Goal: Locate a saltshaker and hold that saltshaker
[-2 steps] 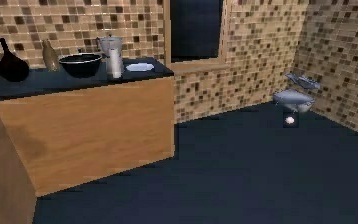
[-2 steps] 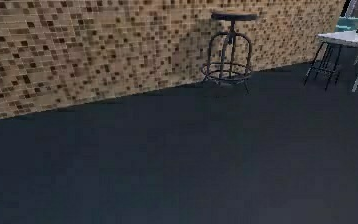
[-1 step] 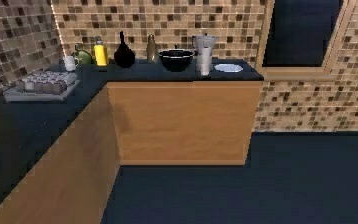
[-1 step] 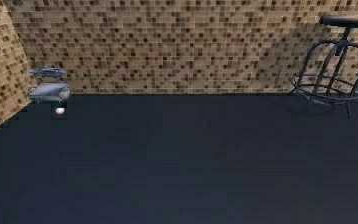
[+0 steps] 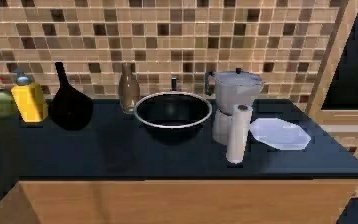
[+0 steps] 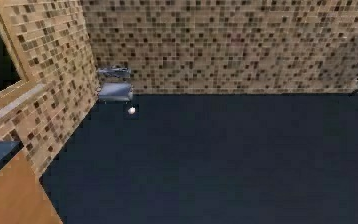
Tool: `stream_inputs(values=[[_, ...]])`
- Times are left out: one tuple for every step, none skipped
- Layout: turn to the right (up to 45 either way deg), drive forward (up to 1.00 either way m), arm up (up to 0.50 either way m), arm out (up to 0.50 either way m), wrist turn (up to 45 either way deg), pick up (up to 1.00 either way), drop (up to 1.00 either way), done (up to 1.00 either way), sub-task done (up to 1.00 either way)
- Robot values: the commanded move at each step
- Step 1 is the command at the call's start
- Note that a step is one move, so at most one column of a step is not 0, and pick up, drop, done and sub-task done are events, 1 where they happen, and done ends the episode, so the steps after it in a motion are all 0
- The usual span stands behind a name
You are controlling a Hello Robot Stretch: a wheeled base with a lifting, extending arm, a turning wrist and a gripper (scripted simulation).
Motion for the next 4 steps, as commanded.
stream_inputs(values=[[45.0,0.0,0.0,0.0,0.0,0.0,0.0,0.0,0.0],[45.0,0.0,0.0,0.0,0.0,0.0,0.0,0.0,0.0],[45.0,0.0,0.0,0.0,0.0,0.0,0.0,0.0,0.0],[18.0,0.0,0.0,0.0,0.0,0.0,0.0,0.0,0.0]])
